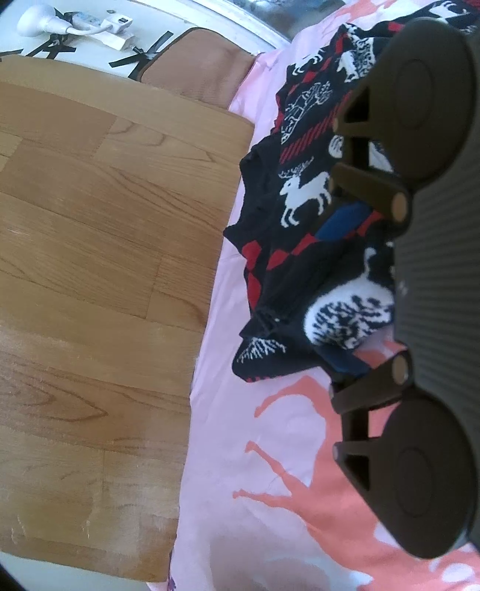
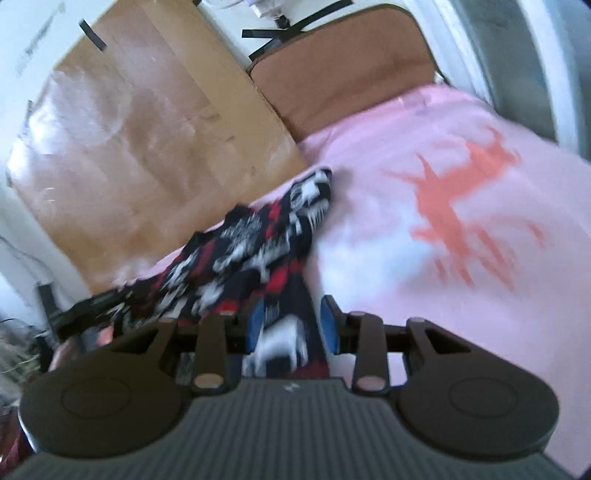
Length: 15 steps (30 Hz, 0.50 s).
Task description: Fold small clothes
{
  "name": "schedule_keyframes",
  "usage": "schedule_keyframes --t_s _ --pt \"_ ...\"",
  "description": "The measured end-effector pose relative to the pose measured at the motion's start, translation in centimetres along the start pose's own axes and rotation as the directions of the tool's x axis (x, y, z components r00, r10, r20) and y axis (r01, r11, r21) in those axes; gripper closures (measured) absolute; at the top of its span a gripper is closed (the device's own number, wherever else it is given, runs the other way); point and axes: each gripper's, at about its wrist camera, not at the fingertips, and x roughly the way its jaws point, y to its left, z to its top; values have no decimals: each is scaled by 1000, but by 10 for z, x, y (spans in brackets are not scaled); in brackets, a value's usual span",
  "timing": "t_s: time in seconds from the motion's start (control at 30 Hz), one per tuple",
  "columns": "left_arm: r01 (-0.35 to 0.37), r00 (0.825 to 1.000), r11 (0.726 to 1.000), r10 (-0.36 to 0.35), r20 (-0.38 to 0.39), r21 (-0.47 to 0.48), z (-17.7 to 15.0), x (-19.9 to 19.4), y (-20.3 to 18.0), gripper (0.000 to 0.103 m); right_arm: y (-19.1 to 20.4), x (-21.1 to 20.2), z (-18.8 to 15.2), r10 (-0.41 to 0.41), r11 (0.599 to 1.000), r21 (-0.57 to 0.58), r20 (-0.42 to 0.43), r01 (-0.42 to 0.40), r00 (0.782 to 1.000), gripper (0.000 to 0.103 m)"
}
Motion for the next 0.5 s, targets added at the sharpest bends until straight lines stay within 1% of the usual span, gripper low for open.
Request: schedule_keyframes --t_s 0.07,0.17,0.23,0.3,0.4,0.5 --pt "-11 1000 1000 11 -19 4 -6 -8 -3 37 -5 -22 -18 19 1000 20 -13 -18 1000 65" --pt "40 999 999 -40 -30 17 -23 -36 -6 37 -12 -44 -45 40 998 42 -20 -40 999 65" --pt "68 997 997 -68 -23 28 -38 -61 -6 37 -14 -46 -55 57 997 50 -22 -56 998 65" --pt "119 993 993 -119 -20 14 -56 -95 0 37 -13 -42 -60 75 996 46 -36 -73 997 65" --pt "178 984 984 -178 -4 7 -83 -149 9 35 -4 -37 -67 108 994 4 -69 -108 992 65" --pt "211 977 977 -210 -25 32 -111 -194 12 34 2 -34 -75 145 989 -26 -92 -148 985 65"
